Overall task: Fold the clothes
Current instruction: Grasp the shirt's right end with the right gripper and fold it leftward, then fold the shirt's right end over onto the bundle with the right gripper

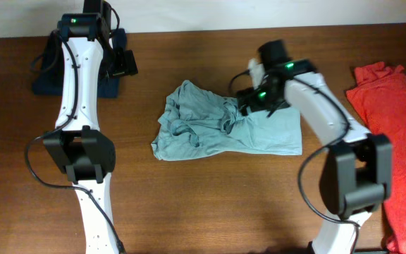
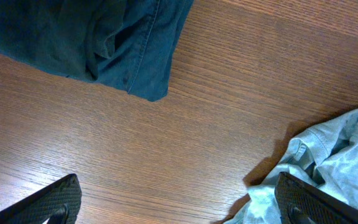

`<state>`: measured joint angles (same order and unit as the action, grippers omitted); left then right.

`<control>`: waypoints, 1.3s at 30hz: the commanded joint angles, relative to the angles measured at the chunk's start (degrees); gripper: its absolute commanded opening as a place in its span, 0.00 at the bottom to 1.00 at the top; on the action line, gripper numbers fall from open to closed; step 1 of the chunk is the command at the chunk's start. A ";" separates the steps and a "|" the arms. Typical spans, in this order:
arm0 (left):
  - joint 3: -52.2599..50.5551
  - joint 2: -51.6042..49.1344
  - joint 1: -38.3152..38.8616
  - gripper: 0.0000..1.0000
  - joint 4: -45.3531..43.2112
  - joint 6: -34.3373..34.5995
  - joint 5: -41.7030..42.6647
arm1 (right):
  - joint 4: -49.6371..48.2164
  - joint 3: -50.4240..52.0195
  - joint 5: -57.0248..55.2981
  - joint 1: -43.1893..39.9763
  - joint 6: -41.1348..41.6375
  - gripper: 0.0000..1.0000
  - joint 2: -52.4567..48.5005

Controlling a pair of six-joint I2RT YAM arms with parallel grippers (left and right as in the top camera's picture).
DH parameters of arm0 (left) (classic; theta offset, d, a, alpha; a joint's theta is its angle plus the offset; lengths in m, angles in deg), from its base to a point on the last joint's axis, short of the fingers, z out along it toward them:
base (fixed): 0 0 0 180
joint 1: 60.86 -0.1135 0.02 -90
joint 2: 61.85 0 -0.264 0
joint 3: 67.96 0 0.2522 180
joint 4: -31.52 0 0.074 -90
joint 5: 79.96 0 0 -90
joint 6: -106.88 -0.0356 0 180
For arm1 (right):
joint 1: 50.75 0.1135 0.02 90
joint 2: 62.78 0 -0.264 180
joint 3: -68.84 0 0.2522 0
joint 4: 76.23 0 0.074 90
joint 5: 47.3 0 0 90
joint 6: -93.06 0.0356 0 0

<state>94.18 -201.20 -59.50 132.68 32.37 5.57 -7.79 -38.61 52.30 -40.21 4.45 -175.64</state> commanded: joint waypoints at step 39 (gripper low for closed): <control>0.70 1.25 -0.04 0.99 0.07 -0.09 0.39 | -5.84 13.35 6.29 -29.77 -3.61 0.04 2.78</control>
<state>94.18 -201.20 -59.50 132.68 32.37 5.57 -16.01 -21.25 59.12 -65.43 3.71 -173.96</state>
